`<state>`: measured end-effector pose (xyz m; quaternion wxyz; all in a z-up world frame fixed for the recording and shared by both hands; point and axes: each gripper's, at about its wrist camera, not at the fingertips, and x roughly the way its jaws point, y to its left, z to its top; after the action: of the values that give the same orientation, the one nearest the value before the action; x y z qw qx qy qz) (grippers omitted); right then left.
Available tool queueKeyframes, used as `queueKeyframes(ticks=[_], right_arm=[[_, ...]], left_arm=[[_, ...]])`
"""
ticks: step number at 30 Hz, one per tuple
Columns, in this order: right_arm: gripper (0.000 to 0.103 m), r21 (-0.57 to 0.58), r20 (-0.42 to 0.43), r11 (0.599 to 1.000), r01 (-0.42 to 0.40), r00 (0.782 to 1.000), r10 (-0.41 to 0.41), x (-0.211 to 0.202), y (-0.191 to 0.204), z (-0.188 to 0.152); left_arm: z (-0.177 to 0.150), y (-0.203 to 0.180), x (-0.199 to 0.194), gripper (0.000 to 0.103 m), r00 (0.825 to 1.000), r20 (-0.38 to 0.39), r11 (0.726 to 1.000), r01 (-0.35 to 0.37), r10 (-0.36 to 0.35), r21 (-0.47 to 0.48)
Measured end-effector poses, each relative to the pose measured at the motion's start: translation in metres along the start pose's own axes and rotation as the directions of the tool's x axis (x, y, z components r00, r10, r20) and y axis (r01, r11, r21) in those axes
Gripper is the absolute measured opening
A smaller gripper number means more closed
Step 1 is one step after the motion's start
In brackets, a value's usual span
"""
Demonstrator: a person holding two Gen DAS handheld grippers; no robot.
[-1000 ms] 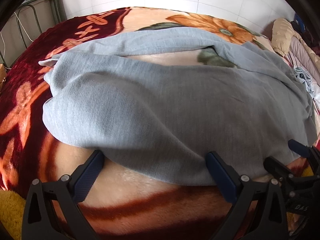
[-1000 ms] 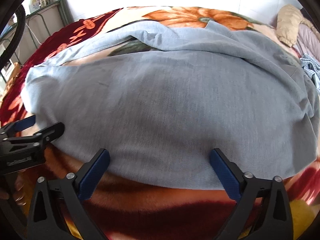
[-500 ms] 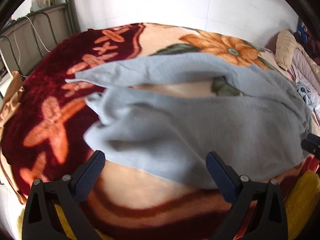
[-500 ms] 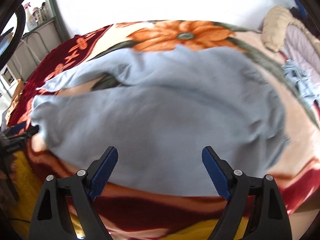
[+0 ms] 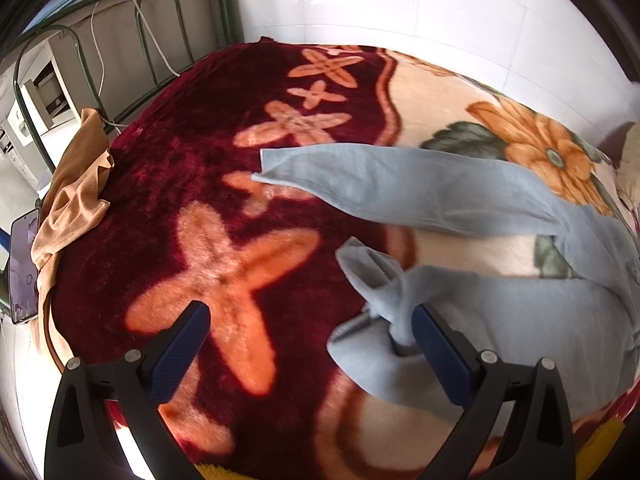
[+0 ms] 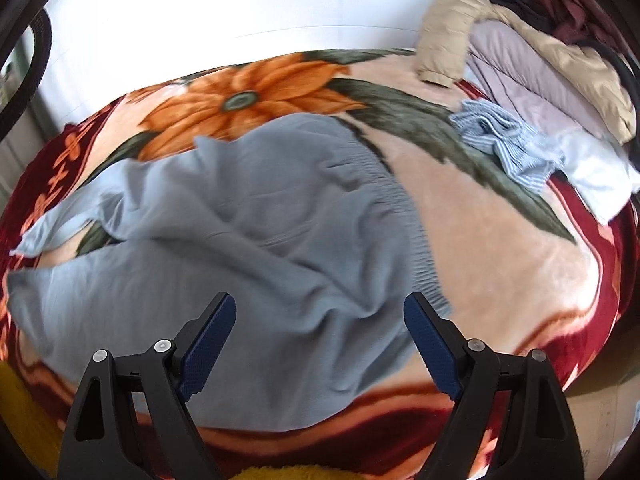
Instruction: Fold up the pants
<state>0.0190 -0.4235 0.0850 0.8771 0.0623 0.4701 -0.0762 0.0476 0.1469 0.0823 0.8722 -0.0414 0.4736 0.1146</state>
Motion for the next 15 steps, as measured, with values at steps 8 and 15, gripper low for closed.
queueKeyframes(ticks=[8, 15], right_arm=[[0.088, 0.024, -0.036, 1.000, 0.005, 0.999, -0.004, 0.015, -0.003, -0.007], [0.087, -0.023, -0.025, 1.000, 0.000, 1.000, 0.000, 0.017, 0.013, -0.017]], left_arm=[[0.008, -0.005, 0.032, 0.102, 0.996, -0.075, 0.998, 0.043, -0.047, -0.047], [0.014, -0.023, 0.050, 0.083, 0.986, -0.115, 0.992, 0.111, -0.117, -0.061]])
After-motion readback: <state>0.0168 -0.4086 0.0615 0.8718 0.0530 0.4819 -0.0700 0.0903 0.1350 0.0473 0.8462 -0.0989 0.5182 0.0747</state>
